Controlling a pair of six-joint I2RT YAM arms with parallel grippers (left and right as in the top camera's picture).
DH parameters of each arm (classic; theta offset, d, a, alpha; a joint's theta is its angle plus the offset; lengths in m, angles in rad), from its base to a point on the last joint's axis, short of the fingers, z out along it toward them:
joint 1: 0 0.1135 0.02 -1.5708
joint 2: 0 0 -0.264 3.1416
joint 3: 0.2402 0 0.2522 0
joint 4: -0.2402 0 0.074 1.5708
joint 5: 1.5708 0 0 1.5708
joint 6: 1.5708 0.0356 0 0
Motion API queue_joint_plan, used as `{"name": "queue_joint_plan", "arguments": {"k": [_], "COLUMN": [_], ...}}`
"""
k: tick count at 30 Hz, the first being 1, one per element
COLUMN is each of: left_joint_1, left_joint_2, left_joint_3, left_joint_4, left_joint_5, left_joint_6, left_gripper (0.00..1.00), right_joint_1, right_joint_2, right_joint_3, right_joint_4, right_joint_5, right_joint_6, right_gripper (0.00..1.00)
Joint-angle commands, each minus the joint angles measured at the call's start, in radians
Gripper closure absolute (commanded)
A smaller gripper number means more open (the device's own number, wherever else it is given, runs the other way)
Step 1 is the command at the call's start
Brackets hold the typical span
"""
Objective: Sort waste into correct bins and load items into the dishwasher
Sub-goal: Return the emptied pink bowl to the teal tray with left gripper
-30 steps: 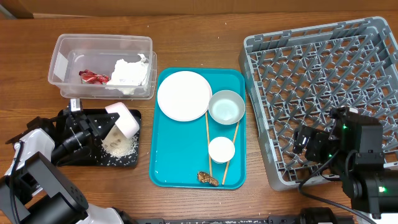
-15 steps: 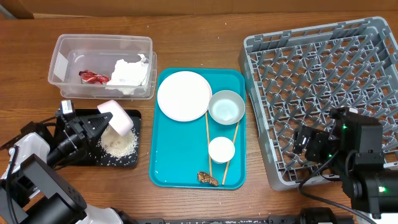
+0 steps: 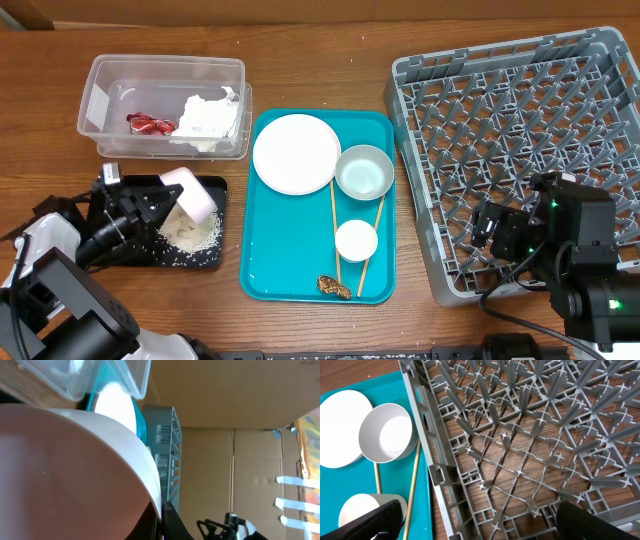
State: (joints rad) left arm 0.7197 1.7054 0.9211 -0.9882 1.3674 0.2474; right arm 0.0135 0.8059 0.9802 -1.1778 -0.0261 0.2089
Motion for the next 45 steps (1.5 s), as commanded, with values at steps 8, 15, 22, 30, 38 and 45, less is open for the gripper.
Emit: {"name": "queue_joint_plan", "arguments": {"k": [8, 15, 22, 30, 38, 45], "left_joint_1": [-0.259, -0.593, -0.991, -1.214, -1.224, -1.225], "left_joint_2": [-0.185, -0.308, -0.251, -0.117, -0.114, -0.114], "left_joint_3": [0.079, 0.103, 0.102, 0.102, 0.164, 0.330], "left_joint_4": [-0.087, 0.000, 0.108, 0.168, 0.137, 0.114], "left_joint_5": [-0.258, -0.629, -0.983, -1.124, -1.111, -0.999], "left_joint_6": [0.059, -0.112, -0.264, -0.376, -0.375, -0.375], "left_gripper": [0.96, 0.96, 0.96, 0.96, 0.41, 0.48], "right_joint_1": [-0.003, -0.003, -0.003, -0.003, -0.003, -0.003], "right_joint_2": [-0.008, -0.008, -0.008, -0.008, -0.008, -0.008], "right_joint_3": [0.023, 0.023, 0.023, 0.023, 0.023, 0.023], "right_joint_4": [0.005, 0.005, 0.005, 0.005, 0.005, 0.005], "right_joint_5": [-0.001, -0.002, -0.002, -0.002, -0.002, -0.002], "right_joint_6": [-0.003, -0.003, -0.003, -0.003, -0.003, -0.003], "right_gripper": [0.00, 0.00, 0.00, 0.00, 0.00, 0.00]}}
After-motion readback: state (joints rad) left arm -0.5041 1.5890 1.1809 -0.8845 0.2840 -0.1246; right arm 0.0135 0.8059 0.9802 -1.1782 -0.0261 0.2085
